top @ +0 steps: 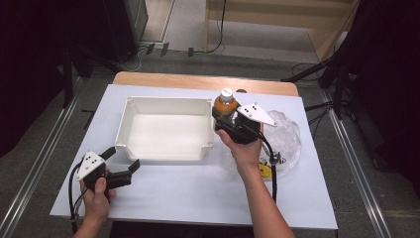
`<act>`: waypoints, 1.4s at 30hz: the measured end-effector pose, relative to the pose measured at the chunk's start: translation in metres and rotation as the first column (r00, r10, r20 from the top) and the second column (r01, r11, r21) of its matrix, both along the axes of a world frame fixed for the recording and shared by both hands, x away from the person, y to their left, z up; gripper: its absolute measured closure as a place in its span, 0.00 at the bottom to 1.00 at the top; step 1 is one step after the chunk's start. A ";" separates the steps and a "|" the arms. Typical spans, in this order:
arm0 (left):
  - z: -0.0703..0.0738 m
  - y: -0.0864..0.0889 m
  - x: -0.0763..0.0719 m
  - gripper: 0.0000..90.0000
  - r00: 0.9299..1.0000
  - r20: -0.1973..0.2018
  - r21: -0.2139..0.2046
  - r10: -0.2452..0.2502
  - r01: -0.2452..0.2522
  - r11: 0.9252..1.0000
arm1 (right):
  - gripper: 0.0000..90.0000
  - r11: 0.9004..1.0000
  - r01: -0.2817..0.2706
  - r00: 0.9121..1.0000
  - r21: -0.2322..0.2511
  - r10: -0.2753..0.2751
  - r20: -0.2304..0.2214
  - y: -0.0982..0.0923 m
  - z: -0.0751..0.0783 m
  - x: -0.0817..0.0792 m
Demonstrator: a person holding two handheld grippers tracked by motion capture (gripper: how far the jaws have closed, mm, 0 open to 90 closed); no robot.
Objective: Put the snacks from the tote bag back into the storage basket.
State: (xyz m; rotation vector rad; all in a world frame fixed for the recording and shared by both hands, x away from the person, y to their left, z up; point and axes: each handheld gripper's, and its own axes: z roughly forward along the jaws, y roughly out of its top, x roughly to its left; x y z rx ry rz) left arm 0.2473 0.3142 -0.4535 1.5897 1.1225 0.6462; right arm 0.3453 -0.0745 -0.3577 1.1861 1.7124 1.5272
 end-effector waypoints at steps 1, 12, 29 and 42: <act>0.000 0.000 0.000 0.00 1.000 0.000 -0.002 0.001 -0.001 1.000 | 0.35 1.000 0.001 1.000 -0.001 -0.001 -0.001 0.001 0.000 0.001; 0.000 0.000 0.000 0.00 1.000 0.002 0.007 -0.003 0.003 1.000 | 0.35 1.000 -0.011 1.000 -0.009 0.011 0.002 0.013 0.002 0.005; 0.000 0.001 0.000 0.00 1.000 0.000 -0.003 0.001 -0.001 1.000 | 0.35 0.999 0.042 0.999 -0.014 -0.042 0.000 0.023 0.005 0.013; 0.000 0.001 0.000 0.00 1.000 0.001 -0.009 0.002 -0.002 1.000 | 0.35 1.000 0.028 1.000 0.008 -0.028 0.008 0.034 0.008 0.015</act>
